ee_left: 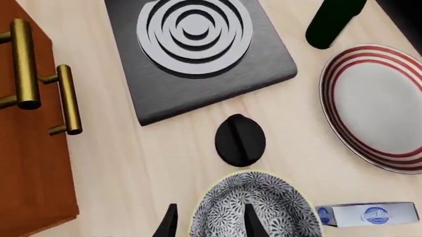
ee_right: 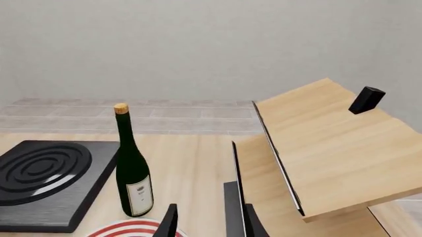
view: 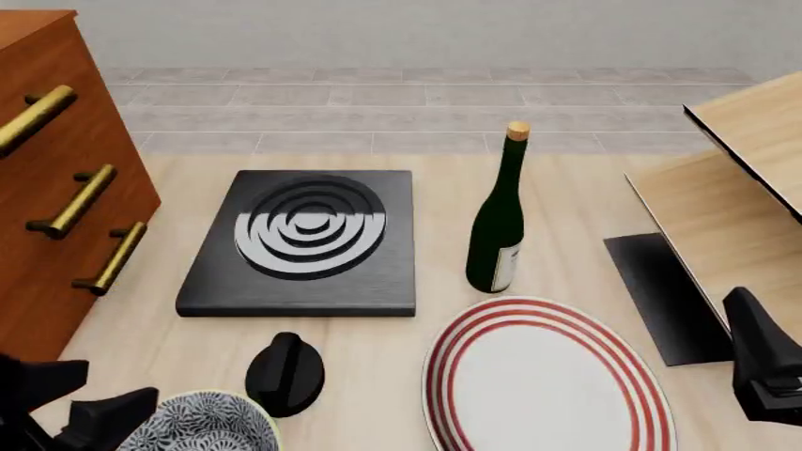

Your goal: Put the bowl on the top of the cabinet.

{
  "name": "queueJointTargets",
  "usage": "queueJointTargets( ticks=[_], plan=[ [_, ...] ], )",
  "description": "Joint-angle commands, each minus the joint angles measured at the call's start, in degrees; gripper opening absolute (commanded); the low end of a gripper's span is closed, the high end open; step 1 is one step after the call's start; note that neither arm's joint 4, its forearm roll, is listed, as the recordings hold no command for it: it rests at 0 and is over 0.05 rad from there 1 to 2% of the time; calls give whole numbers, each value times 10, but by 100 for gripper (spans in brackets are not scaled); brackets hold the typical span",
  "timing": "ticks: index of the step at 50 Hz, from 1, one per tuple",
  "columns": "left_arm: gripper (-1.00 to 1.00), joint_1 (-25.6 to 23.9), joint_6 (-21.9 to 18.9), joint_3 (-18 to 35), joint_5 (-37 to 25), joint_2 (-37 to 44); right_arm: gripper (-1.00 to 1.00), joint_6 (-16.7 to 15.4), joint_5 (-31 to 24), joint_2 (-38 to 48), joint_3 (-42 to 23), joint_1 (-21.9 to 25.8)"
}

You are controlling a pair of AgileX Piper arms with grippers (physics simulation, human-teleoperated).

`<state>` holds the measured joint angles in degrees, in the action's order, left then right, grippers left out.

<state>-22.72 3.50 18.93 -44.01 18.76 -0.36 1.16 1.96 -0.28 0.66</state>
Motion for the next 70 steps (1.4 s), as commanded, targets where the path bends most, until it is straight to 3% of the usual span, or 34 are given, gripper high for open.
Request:
queueJointTargets(
  ticks=[1, 22, 70],
  plan=[
    [100, -3, 18, -36, 17, -2, 100, 1, 0, 0, 1, -1],
    [100, 3, 39, -88, 39, -6, 100, -1, 2, 1, 1, 0],
    [100, 5, 66, -147, 79, -3, 100, -6, -3, -4, 1, 0]
  ],
)
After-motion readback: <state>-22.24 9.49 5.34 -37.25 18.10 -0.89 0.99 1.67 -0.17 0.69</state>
